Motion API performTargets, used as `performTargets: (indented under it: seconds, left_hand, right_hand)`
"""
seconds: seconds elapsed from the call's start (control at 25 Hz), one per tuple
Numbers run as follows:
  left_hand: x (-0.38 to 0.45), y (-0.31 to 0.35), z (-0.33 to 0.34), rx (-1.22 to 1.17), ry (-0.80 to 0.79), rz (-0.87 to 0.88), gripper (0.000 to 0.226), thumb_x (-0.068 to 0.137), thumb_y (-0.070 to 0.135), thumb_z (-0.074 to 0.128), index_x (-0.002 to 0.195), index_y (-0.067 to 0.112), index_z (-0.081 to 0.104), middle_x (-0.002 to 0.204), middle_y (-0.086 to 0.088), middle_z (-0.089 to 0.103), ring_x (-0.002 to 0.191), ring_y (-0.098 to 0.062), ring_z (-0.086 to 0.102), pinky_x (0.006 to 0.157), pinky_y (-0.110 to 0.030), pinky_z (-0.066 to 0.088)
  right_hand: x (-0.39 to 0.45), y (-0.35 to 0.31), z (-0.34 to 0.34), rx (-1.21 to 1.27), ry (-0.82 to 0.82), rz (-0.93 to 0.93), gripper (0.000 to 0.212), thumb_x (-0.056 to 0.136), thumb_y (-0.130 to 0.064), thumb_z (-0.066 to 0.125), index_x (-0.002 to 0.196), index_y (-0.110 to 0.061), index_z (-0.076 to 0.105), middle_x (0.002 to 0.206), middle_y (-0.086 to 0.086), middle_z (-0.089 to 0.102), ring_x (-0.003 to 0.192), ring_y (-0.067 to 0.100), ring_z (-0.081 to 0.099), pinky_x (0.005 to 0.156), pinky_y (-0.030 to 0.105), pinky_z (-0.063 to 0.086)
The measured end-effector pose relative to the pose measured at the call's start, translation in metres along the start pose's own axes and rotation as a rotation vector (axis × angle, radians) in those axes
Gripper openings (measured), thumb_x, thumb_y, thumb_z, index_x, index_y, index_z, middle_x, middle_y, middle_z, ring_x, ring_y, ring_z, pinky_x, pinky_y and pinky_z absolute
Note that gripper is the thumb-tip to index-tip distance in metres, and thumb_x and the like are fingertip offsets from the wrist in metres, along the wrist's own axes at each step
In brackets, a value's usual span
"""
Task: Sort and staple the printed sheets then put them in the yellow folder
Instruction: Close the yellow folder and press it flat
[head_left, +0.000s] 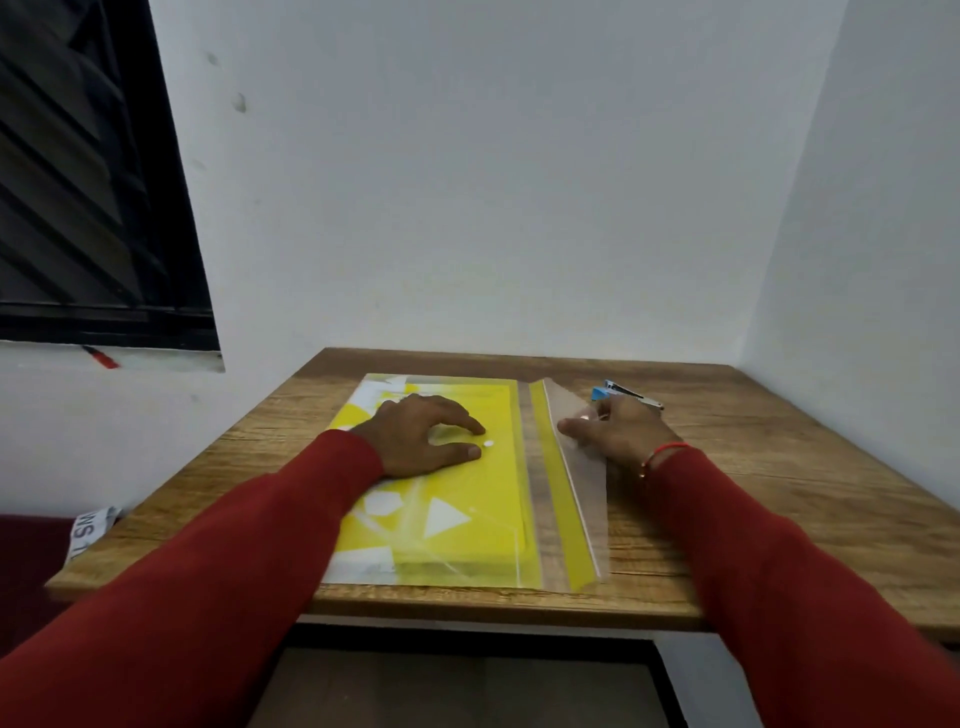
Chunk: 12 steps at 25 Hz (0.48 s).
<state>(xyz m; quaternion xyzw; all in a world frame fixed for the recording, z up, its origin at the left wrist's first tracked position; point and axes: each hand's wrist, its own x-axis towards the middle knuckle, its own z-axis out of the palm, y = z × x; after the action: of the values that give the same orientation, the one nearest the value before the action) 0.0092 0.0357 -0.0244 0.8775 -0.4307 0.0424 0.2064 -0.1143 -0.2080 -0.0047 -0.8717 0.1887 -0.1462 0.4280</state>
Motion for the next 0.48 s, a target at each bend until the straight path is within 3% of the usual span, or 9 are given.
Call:
performTargets:
  seconds: [0.08, 0.2, 0.32, 0.48]
  left_hand:
    - [-0.001, 0.001, 0.002, 0.005, -0.001, 0.031, 0.058, 0.069, 0.081, 0.043, 0.117, 0.055, 0.062, 0.139, 0.022, 0.055, 0.134, -0.003, 0.045, 0.112, -0.046, 0.033]
    - [-0.002, 0.004, 0.002, 0.022, -0.033, 0.026, 0.052, 0.072, 0.078, 0.040, 0.118, 0.061, 0.057, 0.148, 0.019, 0.047, 0.140, -0.008, 0.039, 0.111, -0.053, 0.027]
    - [-0.003, 0.009, 0.001, 0.048, -0.078, 0.011, 0.058, 0.072, 0.081, 0.037, 0.123, 0.060, 0.056, 0.150, 0.018, 0.043, 0.141, -0.011, 0.035, 0.108, -0.053, 0.023]
    - [-0.003, 0.009, 0.001, 0.065, -0.071, 0.024, 0.069, 0.066, 0.091, 0.035, 0.123, 0.058, 0.057, 0.147, 0.018, 0.047, 0.138, -0.010, 0.039, 0.107, -0.055, 0.026]
  right_hand:
    - [-0.007, -0.012, 0.003, 0.305, -0.014, -0.060, 0.016, 0.083, -0.016, 0.077, 0.087, -0.013, 0.061, 0.077, 0.007, 0.068, 0.061, 0.017, 0.062, 0.060, 0.030, 0.049]
    - [-0.013, -0.025, 0.014, 0.353, -0.021, -0.134, 0.016, 0.083, -0.017, 0.078, 0.083, -0.008, 0.064, 0.066, 0.005, 0.068, 0.050, 0.012, 0.061, 0.047, 0.022, 0.048]
    - [-0.010, -0.028, 0.026, 0.315, -0.043, -0.185, 0.027, 0.085, -0.028, 0.075, 0.084, -0.002, 0.069, 0.070, 0.006, 0.071, 0.059, 0.015, 0.064, 0.056, 0.028, 0.054]
    - [-0.005, -0.024, 0.034, 0.243, -0.126, -0.254, 0.029, 0.096, -0.032, 0.061, 0.081, -0.011, 0.073, 0.074, -0.001, 0.073, 0.067, 0.007, 0.065, 0.064, 0.024, 0.051]
